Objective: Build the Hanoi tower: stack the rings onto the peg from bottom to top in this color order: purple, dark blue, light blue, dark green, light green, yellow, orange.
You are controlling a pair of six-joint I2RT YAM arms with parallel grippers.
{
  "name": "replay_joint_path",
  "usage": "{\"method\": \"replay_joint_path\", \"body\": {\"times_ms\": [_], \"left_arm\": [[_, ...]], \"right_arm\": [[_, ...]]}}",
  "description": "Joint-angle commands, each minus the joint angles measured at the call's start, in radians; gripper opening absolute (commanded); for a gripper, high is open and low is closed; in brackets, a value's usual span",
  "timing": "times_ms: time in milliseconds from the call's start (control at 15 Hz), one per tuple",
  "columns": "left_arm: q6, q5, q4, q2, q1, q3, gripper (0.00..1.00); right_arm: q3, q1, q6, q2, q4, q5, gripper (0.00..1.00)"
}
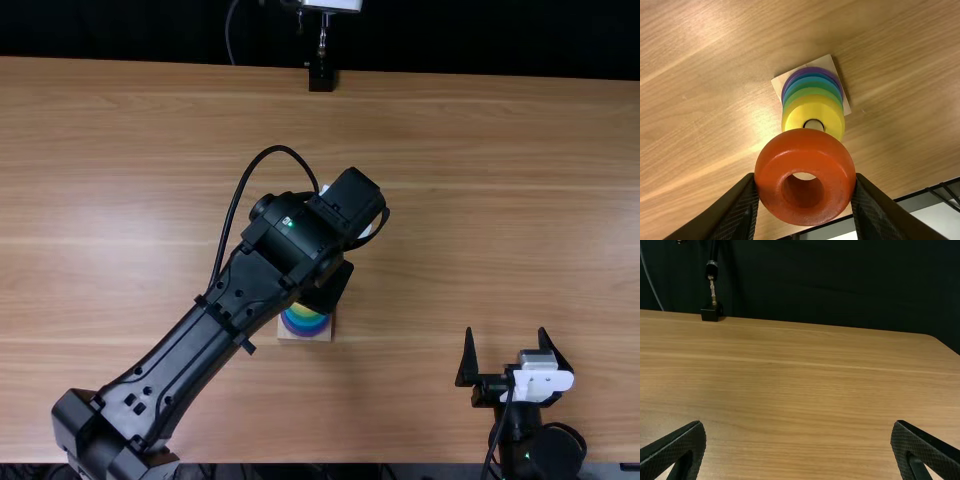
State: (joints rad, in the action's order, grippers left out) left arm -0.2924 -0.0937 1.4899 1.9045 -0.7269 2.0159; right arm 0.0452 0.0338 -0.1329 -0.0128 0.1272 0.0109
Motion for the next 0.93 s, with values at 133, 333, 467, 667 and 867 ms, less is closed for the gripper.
{"method": "replay_joint_path", "body": {"times_ms": [133, 333, 467, 667, 867], "left_arm": [[-0.011, 0.005, -0.001, 0.053, -0.012, 0.026, 0.0], [-0.011, 0.007, 0.001, 0.054, -0.012, 0.026, 0.0], [-0.011, 0.007, -0.001, 0.054, -0.012, 0.026, 0.0], [-0.008, 0.011, 0.012, 0.053, -0.009, 0.024, 0.44], [-0.009, 0.02, 0.016, 0.044, -0.003, 0.014, 1.0]], "right_arm": [[-0.03, 0.009, -0.001, 0.013, 0.006, -0.002, 1.0], [-0.03, 0.009, -0.003, 0.013, 0.006, -0.002, 1.0], [-0.03, 0.009, -0.003, 0.013, 0.006, -0.002, 1.0], [-0.03, 0.009, -0.001, 0.013, 0.006, -0.002, 1.0], [-0.03, 0.009, -0.003, 0.013, 0.006, -0.002, 1.0]]}}
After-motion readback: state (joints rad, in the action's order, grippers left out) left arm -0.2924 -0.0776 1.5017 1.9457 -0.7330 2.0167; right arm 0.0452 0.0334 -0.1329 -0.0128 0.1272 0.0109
